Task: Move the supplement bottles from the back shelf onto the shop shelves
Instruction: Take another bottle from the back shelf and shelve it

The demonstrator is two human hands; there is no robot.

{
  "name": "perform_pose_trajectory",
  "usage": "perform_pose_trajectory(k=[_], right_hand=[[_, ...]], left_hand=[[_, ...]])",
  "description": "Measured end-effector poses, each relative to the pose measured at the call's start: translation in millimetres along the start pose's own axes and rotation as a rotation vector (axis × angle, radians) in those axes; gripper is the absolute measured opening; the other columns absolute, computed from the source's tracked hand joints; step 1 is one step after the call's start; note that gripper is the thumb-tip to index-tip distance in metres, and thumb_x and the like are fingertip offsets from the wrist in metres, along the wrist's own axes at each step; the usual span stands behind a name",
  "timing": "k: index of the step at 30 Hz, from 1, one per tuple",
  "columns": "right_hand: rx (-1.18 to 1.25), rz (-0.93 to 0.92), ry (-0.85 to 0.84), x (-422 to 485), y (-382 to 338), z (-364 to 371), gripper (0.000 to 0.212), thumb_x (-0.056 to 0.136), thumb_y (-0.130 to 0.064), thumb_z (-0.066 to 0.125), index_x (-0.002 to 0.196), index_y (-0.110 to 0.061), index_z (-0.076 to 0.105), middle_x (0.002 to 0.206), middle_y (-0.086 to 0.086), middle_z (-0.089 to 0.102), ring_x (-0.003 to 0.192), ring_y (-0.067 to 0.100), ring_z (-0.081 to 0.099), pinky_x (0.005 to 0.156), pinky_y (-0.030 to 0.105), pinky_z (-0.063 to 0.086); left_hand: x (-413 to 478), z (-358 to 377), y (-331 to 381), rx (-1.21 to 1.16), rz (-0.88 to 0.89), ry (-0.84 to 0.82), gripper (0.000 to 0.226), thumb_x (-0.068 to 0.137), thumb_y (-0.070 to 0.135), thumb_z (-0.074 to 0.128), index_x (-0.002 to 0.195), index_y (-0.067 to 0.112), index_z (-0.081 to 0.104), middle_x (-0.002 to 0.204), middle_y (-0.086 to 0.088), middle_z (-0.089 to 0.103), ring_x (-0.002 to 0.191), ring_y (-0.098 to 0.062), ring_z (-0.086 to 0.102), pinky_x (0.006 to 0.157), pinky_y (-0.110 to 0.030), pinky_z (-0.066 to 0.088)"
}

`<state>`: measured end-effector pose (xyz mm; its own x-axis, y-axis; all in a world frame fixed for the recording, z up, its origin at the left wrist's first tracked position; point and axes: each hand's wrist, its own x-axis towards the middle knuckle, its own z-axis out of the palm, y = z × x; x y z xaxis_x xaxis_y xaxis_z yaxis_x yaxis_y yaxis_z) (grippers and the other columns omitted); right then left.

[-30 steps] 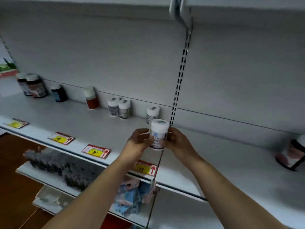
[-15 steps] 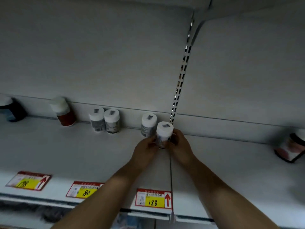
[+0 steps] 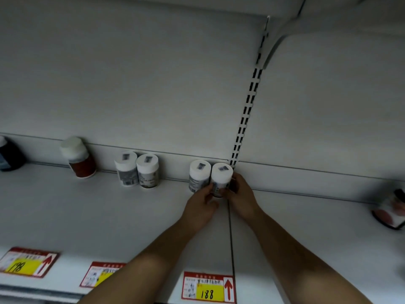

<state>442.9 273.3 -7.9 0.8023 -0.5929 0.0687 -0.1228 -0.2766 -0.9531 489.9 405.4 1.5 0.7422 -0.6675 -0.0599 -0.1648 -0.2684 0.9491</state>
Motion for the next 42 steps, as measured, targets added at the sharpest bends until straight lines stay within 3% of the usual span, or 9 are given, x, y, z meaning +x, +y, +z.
perform_pose_trajectory(k=[6,11,14,20,24,31,34,39,42], right_hand=[[-0.026,-0.010,-0.004,5.9,2.3,-1.1,0.055,0.073,0.000,0.072,0.122,-0.011,0.048,0.121,0.008,0.060,0.113,0.023,0.057,0.098,0.038,0.044],[0.018,0.037,0.030,-3.0,0.0,-3.5,0.062,0.074,-0.004,0.072,0.129,-0.012,0.046,0.123,0.005,0.059,0.110,0.015,0.056,0.091,0.025,0.043],[0.012,0.077,0.083,-15.9,-2.5,-10.1,0.061,0.078,-0.010,0.071,0.132,-0.015,0.043,0.126,0.011,0.056,0.113,0.020,0.055,0.097,0.030,0.043],[0.096,0.084,0.194,-48.5,-13.7,-33.4,0.055,0.080,-0.001,0.067,0.129,-0.012,0.046,0.130,0.020,0.051,0.111,0.021,0.053,0.099,0.035,0.043],[0.141,0.048,0.251,-82.8,-23.6,-64.9,0.050,0.082,-0.001,0.064,0.128,-0.012,0.047,0.126,0.013,0.052,0.113,0.018,0.052,0.093,0.028,0.042],[0.118,0.013,0.457,-164.8,-17.3,-186.6,0.042,0.082,-0.002,0.064,0.122,-0.010,0.053,0.114,0.007,0.058,0.104,0.013,0.054,0.073,0.003,0.044],[0.135,0.002,0.529,-211.9,-3.0,-258.4,0.037,0.082,0.005,0.060,0.117,-0.005,0.055,0.111,0.010,0.060,0.100,0.016,0.055,0.080,0.014,0.046],[0.153,0.007,0.590,-289.0,27.8,-378.2,0.032,0.083,0.005,0.059,0.109,-0.013,0.057,0.099,0.004,0.060,0.094,0.016,0.055,0.084,0.025,0.045],[0.169,0.066,0.629,-322.2,47.1,-440.0,0.033,0.084,-0.006,0.062,0.114,-0.017,0.057,0.110,0.006,0.061,0.103,0.017,0.057,0.090,0.029,0.048]], left_hand=[[1.0,0.2,0.8,0.006,-0.003,0.000,0.075,0.062,0.026,0.049,0.135,0.014,0.043,0.125,0.000,0.056,0.111,-0.008,0.052,0.100,-0.022,0.037],[-7.1,-3.5,-1.7,-0.031,-0.033,0.051,0.068,0.065,0.025,0.058,0.131,0.010,0.048,0.126,-0.010,0.058,0.114,-0.021,0.057,0.106,-0.037,0.040],[-13.2,-6.1,0.9,-0.017,-0.041,0.065,0.050,0.080,0.007,0.064,0.128,0.008,0.051,0.124,-0.013,0.060,0.114,-0.025,0.058,0.105,-0.038,0.040],[-29.5,5.8,25.1,-0.005,0.037,-0.030,0.036,0.085,0.005,0.057,0.121,0.009,0.056,0.118,-0.008,0.061,0.114,-0.023,0.056,0.098,-0.027,0.039],[-40.1,36.5,47.5,-0.038,0.110,-0.106,0.039,0.086,0.002,0.056,0.124,0.006,0.053,0.126,-0.013,0.058,0.111,-0.019,0.055,0.097,-0.027,0.040],[-79.9,158.9,102.6,-0.048,0.205,-0.238,0.042,0.087,0.004,0.054,0.128,0.011,0.051,0.128,-0.008,0.057,0.112,-0.015,0.054,0.092,-0.022,0.040],[-104.8,236.4,129.7,-0.122,0.269,-0.287,0.040,0.086,-0.001,0.054,0.125,0.005,0.052,0.126,-0.013,0.058,0.103,-0.012,0.052,0.079,-0.013,0.043],[-146.9,368.5,169.8,-0.274,0.280,-0.320,0.035,0.087,-0.001,0.054,0.121,0.005,0.053,0.118,-0.012,0.060,0.100,-0.011,0.053,0.088,-0.021,0.041],[-167.1,427.9,189.1,-0.305,0.269,-0.368,0.033,0.088,0.002,0.054,0.120,0.008,0.054,0.112,-0.006,0.060,0.099,-0.010,0.054,0.082,-0.014,0.043]])
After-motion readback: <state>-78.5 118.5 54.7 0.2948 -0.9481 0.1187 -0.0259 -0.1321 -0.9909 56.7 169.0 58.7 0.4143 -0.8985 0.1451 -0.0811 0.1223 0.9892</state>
